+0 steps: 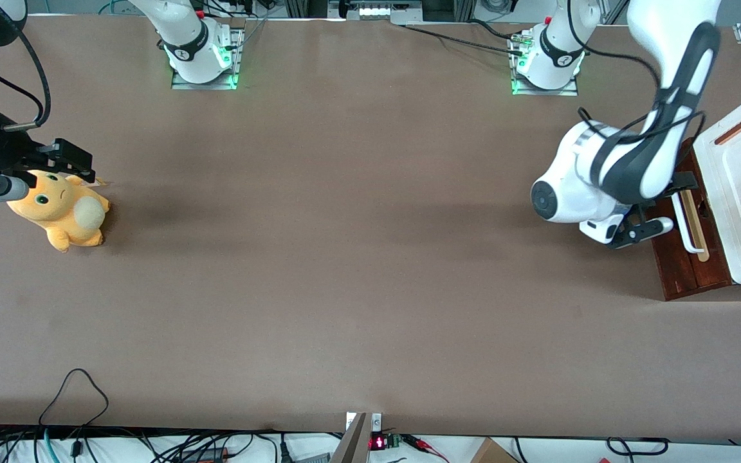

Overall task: Open lower drawer with left arm only
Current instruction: 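Lower the open left gripper to the white handle of the lower drawer, then close the left gripper around the white drawer handle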

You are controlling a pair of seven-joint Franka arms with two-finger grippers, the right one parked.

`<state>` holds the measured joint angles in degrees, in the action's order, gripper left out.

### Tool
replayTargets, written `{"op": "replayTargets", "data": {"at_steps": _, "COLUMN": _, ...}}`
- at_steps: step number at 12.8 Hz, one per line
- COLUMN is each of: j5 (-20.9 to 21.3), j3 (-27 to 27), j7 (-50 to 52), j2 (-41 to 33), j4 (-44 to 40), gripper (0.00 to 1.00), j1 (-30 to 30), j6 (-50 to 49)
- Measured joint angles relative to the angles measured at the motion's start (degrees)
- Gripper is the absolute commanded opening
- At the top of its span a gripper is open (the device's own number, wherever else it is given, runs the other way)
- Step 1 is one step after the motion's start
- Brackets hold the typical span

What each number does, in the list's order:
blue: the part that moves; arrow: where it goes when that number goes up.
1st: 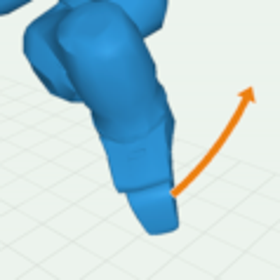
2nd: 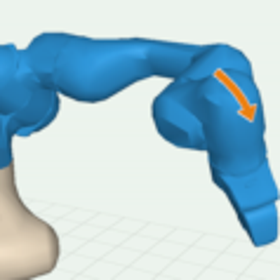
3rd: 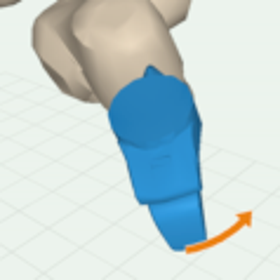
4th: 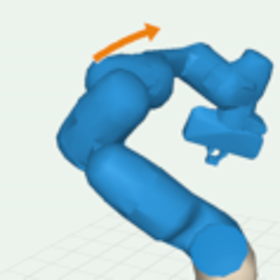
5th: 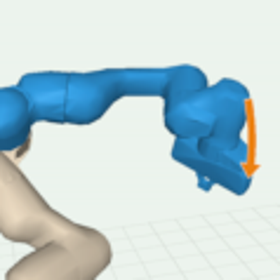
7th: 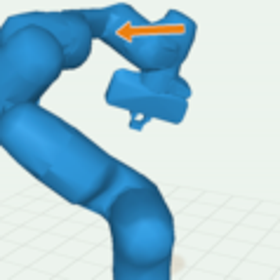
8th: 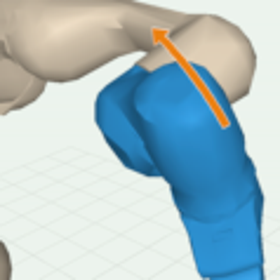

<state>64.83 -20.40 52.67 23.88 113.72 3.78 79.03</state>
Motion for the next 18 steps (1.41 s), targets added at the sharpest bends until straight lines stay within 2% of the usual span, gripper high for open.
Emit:
{"op": "replayTargets", "data": {"at_steps": 4, "j5": 7.29, "j3": -0.45, "j7": 4.4, "j2": 6.17, "j4": 2.4, "gripper": 0.91, "j1": 0.33, "j6": -1.55}}
{"op": "replayTargets", "data": {"at_steps": 8, "j5": 12.81, "j3": -0.02, "j7": 6.72, "j2": 9.89, "j4": 3.07, "gripper": 0.91, "j1": 0.85, "j6": -1.62}}
{"op": "replayTargets", "data": {"at_steps": 14, "j5": 16.14, "j3": 3.66, "j7": 10.08, "j2": 12.74, "j4": 3.11, "gripper": 0.9, "j1": -0.19, "j6": -1.63}}
{"op": "replayTargets", "data": {"at_steps": 18, "j5": 17.75, "j3": 3.99, "j7": 10.09, "j2": 12.75, "j4": 3.11, "gripper": 0.83, "j1": -0.59, "j6": -1.63}}
